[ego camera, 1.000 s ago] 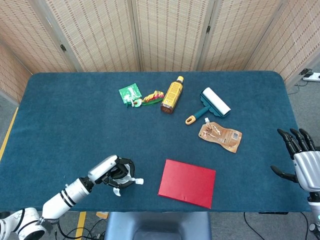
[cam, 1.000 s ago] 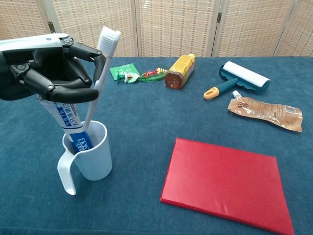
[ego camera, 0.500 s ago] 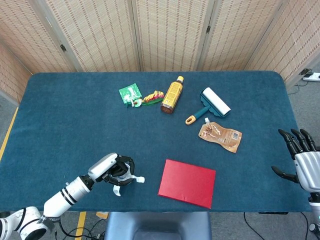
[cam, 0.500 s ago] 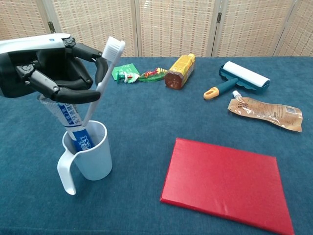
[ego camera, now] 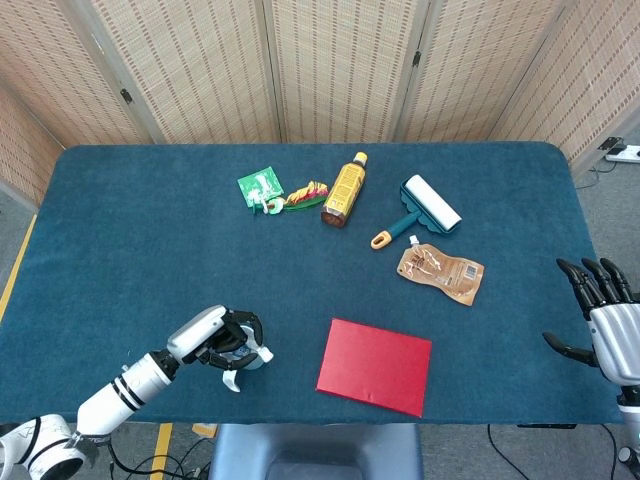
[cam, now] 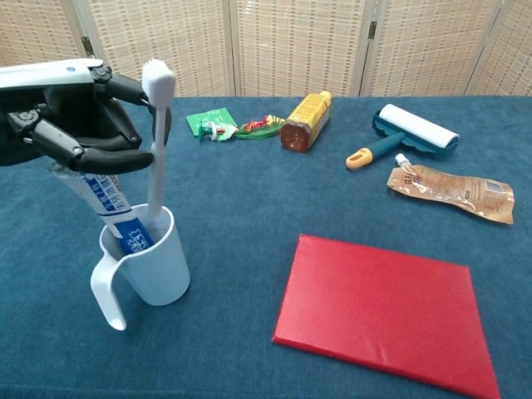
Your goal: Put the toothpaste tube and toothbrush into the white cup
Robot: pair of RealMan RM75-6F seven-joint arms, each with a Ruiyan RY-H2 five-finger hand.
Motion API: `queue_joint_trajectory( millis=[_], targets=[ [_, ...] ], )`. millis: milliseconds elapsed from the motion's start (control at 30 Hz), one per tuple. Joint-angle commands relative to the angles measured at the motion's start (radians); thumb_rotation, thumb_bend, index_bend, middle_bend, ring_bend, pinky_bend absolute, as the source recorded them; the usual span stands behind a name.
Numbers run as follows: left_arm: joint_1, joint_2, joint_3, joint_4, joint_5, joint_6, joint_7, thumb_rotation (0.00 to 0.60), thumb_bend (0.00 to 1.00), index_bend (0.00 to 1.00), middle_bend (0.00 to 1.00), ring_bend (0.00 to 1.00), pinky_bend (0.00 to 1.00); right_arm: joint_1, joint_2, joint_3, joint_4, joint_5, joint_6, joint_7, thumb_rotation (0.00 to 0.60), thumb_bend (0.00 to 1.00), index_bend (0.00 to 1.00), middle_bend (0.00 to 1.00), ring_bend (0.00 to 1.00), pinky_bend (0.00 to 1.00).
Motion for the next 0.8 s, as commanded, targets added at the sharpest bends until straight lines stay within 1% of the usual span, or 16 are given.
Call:
queue_joint_trajectory(
  millis=[33, 200, 333, 633, 800],
  targets=[
    [0.004, 0.007, 0.005, -0.004, 0.01, 0.008, -0.005, 0.6, 0.41, 0.49, 1.0, 0.95, 1.0, 0.0, 0.0, 0.0, -0.001, -0.002, 0.002, 0.001, 0.6, 0.04, 0.01, 0.18, 0.1, 0.08],
    [0.005, 0.01, 0.011, -0.007, 0.013, 0.005, -0.009, 0.6, 0.41, 0.45, 1.0, 0.95, 1.0, -0.002, 0.001, -0.002, -0.001, -0.007, 0.005, 0.003, 0.6, 0.04, 0.01, 0.18, 0.1, 0.08],
    [0.014, 0.023, 0.007, -0.015, 0.019, 0.033, -0.021, 0.6, 0.41, 0.4, 1.0, 0.95, 1.0, -0.007, 0.003, -0.003, 0.0, -0.007, 0.012, 0.005, 0.6, 0.04, 0.01, 0.18, 0.1, 0.08],
    [0.055, 0.111, -0.01, -0.047, 0.044, 0.14, -0.056, 0.6, 0.41, 0.39, 1.0, 0.95, 1.0, -0.008, 0.003, -0.002, 0.002, -0.007, 0.014, 0.008, 0.6, 0.04, 0.01, 0.18, 0.1, 0.08],
    [0.078, 0.161, -0.037, -0.04, 0.007, 0.183, -0.078, 0.6, 0.41, 0.4, 1.0, 0.94, 1.0, -0.008, 0.004, -0.002, 0.001, -0.01, 0.016, 0.007, 0.6, 0.04, 0.01, 0.18, 0.1, 0.08]
  ],
)
